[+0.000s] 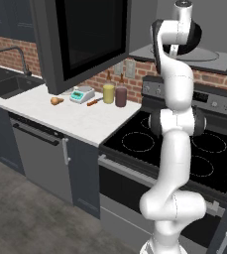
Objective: Pick the eggplant from the sink and place it in the bowl. Then pick the bowl and place it in the microwave. Then close the microwave door and press the start button.
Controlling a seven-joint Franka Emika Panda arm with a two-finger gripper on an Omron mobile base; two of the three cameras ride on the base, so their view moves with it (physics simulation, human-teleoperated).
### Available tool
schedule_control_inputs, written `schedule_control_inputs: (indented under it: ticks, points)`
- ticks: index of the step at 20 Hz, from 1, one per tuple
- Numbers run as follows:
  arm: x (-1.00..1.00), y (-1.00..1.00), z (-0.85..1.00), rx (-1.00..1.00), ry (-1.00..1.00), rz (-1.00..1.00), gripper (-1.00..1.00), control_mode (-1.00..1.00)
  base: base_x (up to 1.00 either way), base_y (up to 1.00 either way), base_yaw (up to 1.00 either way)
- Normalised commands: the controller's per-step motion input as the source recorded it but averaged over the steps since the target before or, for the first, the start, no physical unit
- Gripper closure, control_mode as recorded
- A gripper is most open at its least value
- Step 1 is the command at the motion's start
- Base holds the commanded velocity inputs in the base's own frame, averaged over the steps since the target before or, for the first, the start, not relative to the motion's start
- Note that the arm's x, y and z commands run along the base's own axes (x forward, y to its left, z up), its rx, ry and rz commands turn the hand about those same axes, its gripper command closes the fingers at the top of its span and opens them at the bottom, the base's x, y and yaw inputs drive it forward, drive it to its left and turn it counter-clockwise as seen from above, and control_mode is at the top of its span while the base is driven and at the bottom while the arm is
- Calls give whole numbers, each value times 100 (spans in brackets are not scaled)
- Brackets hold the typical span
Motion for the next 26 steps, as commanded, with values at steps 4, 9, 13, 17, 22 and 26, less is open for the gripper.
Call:
schedule_control_inputs:
  ticks: [4,9,13,17,22,26]
  points:
    - [-10,21,-75,-1,-18,0,-100,-100,0,0,0]
    - [1,-1,-21,0,-10,0,-100,-100,0,0,0]
    - [-10,23,-42,0,-32,0,-100,-100,0,0,0]
    - [-72,70,-66,2,-86,8,-100,-100,0,0,0]
    - [-94,55,-90,2,-78,8,-100,-100,0,0,0]
    - [-100,39,-100,-1,-35,9,-100,-100,0,0,0]
